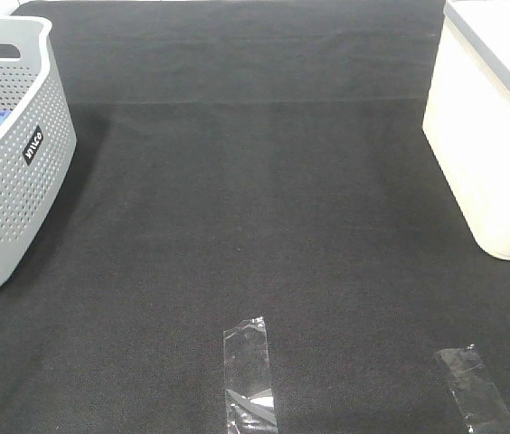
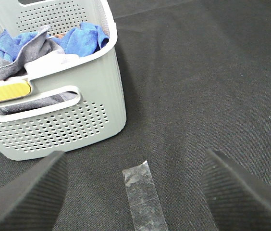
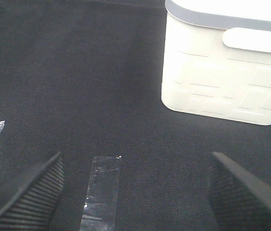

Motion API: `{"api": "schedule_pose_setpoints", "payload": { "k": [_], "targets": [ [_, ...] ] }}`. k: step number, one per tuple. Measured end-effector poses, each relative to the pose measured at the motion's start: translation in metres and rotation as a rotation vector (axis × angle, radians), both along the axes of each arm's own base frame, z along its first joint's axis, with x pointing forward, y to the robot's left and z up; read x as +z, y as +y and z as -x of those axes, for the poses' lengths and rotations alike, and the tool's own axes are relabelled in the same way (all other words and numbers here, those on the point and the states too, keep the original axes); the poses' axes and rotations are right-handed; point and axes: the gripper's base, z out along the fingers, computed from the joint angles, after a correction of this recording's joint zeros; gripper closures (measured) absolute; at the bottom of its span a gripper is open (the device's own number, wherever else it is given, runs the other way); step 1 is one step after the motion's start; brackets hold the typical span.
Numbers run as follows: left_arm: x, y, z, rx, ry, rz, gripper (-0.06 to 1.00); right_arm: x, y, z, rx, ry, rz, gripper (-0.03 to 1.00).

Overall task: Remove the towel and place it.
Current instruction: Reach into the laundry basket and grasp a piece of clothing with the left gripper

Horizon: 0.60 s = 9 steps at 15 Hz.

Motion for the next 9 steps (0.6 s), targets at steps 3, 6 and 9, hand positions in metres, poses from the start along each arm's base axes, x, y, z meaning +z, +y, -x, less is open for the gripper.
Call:
{"api": "schedule_pose_setpoints", "payload": {
  "k": [3, 6, 9],
  "targets": [
    [0.0000, 0.0000, 0.0000, 0.000, 0.000, 0.000, 0.20, 0.0000, 0.0000, 0.0000, 0.000, 0.000, 0.000, 0.20],
    [0.0000, 0.0000, 0.0000, 0.000, 0.000, 0.000, 0.20, 0.0000, 0.0000, 0.0000, 0.000, 0.000, 0.000, 0.20],
    [0.0000, 0.0000, 0.0000, 0.000, 0.000, 0.000, 0.20, 0.0000, 0.0000, 0.0000, 0.000, 0.000, 0.000, 0.20]
  ]
}}
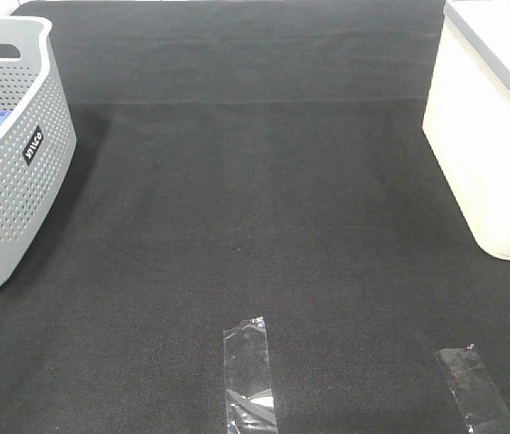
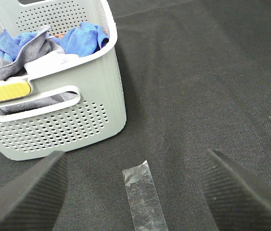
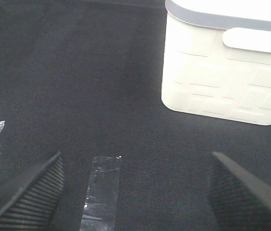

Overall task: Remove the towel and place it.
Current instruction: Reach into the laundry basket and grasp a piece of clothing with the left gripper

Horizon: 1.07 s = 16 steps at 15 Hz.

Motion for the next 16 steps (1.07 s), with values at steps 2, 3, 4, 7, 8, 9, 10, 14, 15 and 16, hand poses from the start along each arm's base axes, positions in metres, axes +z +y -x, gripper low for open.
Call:
{"api": "schedule_pose_setpoints", "payload": {
  "k": [2, 3, 4, 7, 8, 9, 10, 14, 15, 16],
  "targets": [
    [0.0000, 0.0000, 0.0000, 0.000, 0.000, 0.000, 0.20, 0.0000, 0.0000, 0.0000, 0.000, 0.000, 0.000, 0.20],
    [0.0000, 0.0000, 0.0000, 0.000, 0.000, 0.000, 0.20, 0.0000, 0.0000, 0.0000, 0.000, 0.000, 0.000, 0.20],
    [0.0000, 0.0000, 0.0000, 0.000, 0.000, 0.000, 0.20, 0.0000, 0.0000, 0.0000, 0.000, 0.000, 0.000, 0.20],
    [0.0000, 0.0000, 0.0000, 0.000, 0.000, 0.000, 0.20, 0.0000, 0.0000, 0.0000, 0.000, 0.000, 0.000, 0.20],
    [0.0000, 0.0000, 0.0000, 0.000, 0.000, 0.000, 0.20, 0.0000, 0.0000, 0.0000, 0.000, 0.000, 0.000, 0.20],
    [0.0000, 0.0000, 0.0000, 0.000, 0.000, 0.000, 0.20, 0.0000, 0.0000, 0.0000, 0.000, 0.000, 0.000, 0.20],
    [0.0000, 0.0000, 0.0000, 0.000, 0.000, 0.000, 0.20, 0.0000, 0.0000, 0.0000, 0.000, 0.000, 0.000, 0.20],
    [0.0000, 0.0000, 0.0000, 0.000, 0.000, 0.000, 0.20, 0.0000, 0.0000, 0.0000, 0.000, 0.000, 0.000, 0.20],
    [0.0000, 0.0000, 0.0000, 0.000, 0.000, 0.000, 0.20, 0.0000, 0.0000, 0.0000, 0.000, 0.000, 0.000, 0.20],
    [0.0000, 0.0000, 0.0000, 0.000, 0.000, 0.000, 0.20, 0.0000, 0.0000, 0.0000, 0.000, 0.000, 0.000, 0.20]
  ]
}}
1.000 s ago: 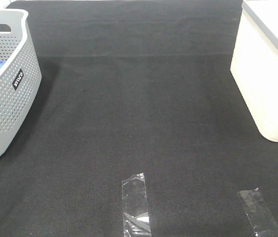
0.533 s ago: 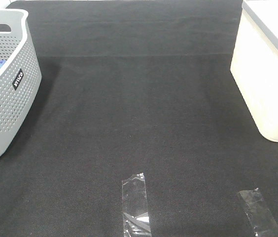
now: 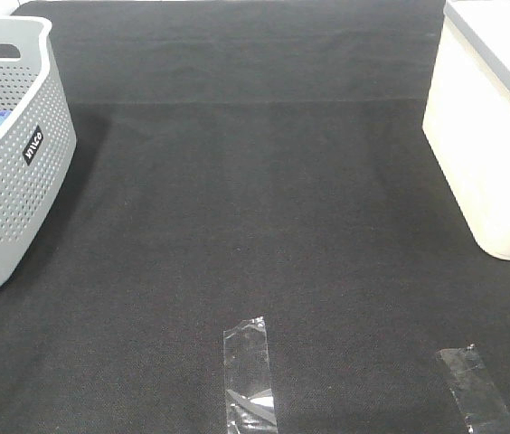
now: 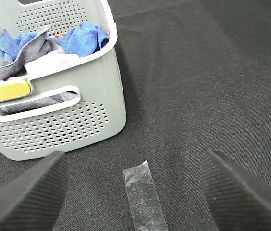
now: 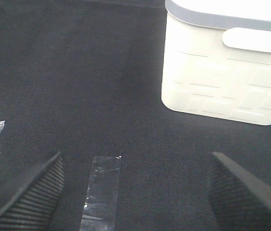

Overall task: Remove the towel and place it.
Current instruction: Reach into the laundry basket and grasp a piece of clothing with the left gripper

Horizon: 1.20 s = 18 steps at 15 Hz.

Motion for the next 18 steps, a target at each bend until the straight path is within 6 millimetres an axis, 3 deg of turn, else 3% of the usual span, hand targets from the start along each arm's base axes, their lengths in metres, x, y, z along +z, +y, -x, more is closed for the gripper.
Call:
{"api": "schedule_pose_setpoints", "payload": {
  "k": [14, 16, 18],
  "targets": [
    [0.002, 0.000, 0.001, 0.008, -0.004, 0.017, 0.20, 0.000, 0.000, 0.000, 0.000, 0.000, 0.000, 0.20],
    [0.014, 0.001, -0.002, 0.017, -0.044, 0.016, 0.20, 0.000, 0.000, 0.000, 0.000, 0.000, 0.000, 0.20],
    [0.033, 0.006, -0.018, 0.059, -0.092, -0.027, 0.20, 0.000, 0.000, 0.000, 0.000, 0.000, 0.000, 0.20]
  ]
}}
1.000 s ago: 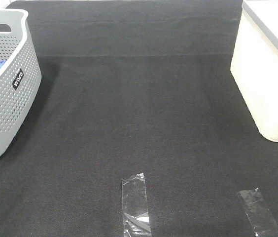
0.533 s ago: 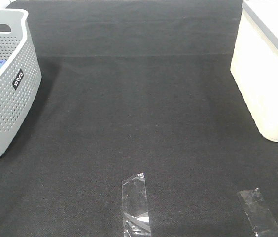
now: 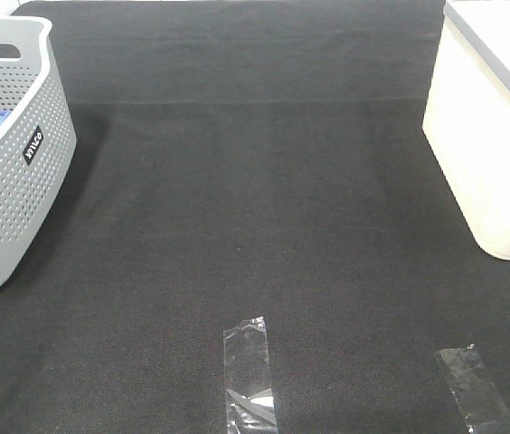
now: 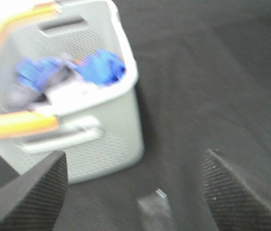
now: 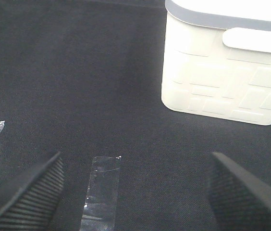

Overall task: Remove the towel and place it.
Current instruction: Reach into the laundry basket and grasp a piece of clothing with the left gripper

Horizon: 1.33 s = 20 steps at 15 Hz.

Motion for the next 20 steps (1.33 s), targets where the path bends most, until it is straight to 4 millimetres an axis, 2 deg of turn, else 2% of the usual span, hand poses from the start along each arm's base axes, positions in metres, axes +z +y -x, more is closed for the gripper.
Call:
{"api": "schedule_pose_setpoints", "payload": {
  "k": [1, 2, 3, 5, 6, 8, 11, 12, 14, 17, 18, 20],
  "targets": [
    [0.008, 0.003, -0.013, 0.021, 0.000, -0.027, 0.20, 0.000, 0.000, 0.000, 0.000, 0.000, 0.000, 0.20],
    [0.024, 0.007, -0.045, 0.052, -0.003, -0.085, 0.20, 0.000, 0.000, 0.000, 0.000, 0.000, 0.000, 0.20],
    [0.024, 0.007, -0.045, 0.052, -0.003, -0.085, 0.20, 0.000, 0.000, 0.000, 0.000, 0.000, 0.000, 0.20],
    [0.039, 0.010, -0.084, 0.065, -0.013, -0.134, 0.20, 0.000, 0.000, 0.000, 0.001, 0.000, -0.001, 0.20],
    [0.054, 0.011, -0.121, 0.067, 0.005, -0.171, 0.20, 0.000, 0.000, 0.000, 0.001, 0.000, -0.001, 0.20],
    [0.058, 0.013, -0.163, 0.067, 0.088, -0.216, 0.20, 0.000, 0.000, 0.000, 0.001, 0.000, -0.001, 0.20],
    [0.049, 0.017, -0.224, 0.075, 0.205, -0.254, 0.20, 0.000, 0.000, 0.000, 0.001, 0.000, -0.001, 0.20],
    [0.049, 0.017, -0.224, 0.075, 0.205, -0.254, 0.20, 0.000, 0.000, 0.000, 0.001, 0.000, -0.001, 0.20],
    [0.043, 0.026, -0.262, 0.134, 0.256, -0.234, 0.20, 0.000, 0.000, 0.000, 0.001, 0.000, -0.001, 0.20],
    [0.036, 0.042, -0.306, 0.195, 0.301, -0.204, 0.20, 0.000, 0.000, 0.000, 0.001, 0.000, -0.001, 0.20],
    [0.028, 0.045, -0.331, 0.198, 0.337, -0.213, 0.20, 0.000, 0.000, 0.000, 0.001, 0.000, -0.001, 0.20],
    [0.010, 0.048, -0.359, 0.204, 0.422, -0.215, 0.20, 0.000, 0.000, 0.000, 0.001, 0.000, -0.001, 0.20]
  ]
}}
